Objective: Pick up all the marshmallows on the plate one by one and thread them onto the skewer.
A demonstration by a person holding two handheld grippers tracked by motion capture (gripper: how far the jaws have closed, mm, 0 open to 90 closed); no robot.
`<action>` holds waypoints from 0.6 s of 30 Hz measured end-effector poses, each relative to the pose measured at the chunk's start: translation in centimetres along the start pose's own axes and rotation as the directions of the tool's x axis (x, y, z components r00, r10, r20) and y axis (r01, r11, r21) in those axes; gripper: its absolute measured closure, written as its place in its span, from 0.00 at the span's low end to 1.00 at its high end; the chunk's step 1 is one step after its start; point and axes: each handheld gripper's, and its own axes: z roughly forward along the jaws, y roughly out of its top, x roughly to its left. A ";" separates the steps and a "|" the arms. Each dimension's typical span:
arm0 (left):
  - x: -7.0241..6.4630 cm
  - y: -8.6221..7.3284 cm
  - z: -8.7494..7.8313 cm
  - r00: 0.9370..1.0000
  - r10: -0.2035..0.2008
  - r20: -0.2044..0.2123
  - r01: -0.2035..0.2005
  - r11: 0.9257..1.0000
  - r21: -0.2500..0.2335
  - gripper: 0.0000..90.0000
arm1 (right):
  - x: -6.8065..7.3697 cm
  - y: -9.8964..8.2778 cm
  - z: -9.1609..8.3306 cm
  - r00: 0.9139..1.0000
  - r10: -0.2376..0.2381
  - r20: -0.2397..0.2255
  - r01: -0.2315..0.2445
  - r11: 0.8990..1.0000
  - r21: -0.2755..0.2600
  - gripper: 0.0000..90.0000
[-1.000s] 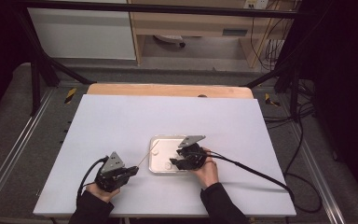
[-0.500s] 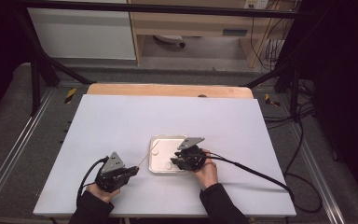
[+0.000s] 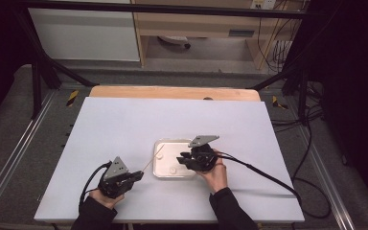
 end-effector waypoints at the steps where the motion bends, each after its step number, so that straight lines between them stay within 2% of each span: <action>1: 0.0 0.0 0.0 1.000 0.001 0.001 -0.001 1.000 -0.001 0.98 | 0.0 0.1 -0.3 1.000 0.003 -0.003 -0.003 1.000 -0.007 0.81; 4: -0.2 0.0 0.1 1.000 0.001 0.003 -0.001 1.000 -0.005 0.98 | 0.1 0.6 -1.6 1.000 0.014 -0.017 -0.015 0.999 -0.046 0.81; 9: -0.4 0.0 0.1 1.000 0.003 0.005 -0.003 1.000 -0.010 0.98 | 0.1 1.2 -2.7 0.999 0.026 -0.033 -0.029 0.996 -0.088 0.81; 18: -0.7 0.0 0.3 1.000 0.002 0.016 -0.002 1.000 -0.017 0.98 | -0.1 2.2 -4.7 0.995 0.064 -0.073 -0.076 0.982 -0.176 0.82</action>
